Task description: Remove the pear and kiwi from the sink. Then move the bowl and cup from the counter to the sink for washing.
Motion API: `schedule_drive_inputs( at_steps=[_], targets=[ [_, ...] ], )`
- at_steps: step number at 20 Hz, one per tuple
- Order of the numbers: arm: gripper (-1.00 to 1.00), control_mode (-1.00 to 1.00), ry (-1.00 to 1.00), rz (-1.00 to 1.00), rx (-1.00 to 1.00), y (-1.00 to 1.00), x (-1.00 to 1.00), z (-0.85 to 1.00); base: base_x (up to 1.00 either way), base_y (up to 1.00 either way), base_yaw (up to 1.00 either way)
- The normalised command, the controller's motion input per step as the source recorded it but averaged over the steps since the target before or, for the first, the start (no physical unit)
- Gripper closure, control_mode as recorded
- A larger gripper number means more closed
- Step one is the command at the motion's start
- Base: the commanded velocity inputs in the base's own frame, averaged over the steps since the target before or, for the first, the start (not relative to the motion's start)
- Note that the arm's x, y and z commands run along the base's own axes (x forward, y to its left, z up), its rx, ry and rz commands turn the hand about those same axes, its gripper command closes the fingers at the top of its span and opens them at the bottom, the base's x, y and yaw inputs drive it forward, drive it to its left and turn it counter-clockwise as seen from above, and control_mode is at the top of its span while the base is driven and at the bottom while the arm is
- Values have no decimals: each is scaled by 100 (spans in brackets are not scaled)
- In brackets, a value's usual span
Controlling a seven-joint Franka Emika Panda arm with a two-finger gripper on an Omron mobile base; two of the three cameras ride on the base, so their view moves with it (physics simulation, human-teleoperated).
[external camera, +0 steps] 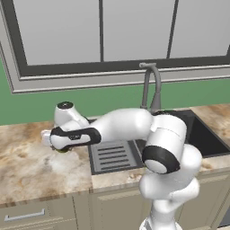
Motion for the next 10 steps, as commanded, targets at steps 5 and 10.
schedule_drive_inputs(
  at_steps=[5,10],
  targets=[
    [100,-100,2,0,0,28,22,-33,0,0,0],
    [100,-100,0,0,0,23,14,-30,0,0,0]
  ],
)
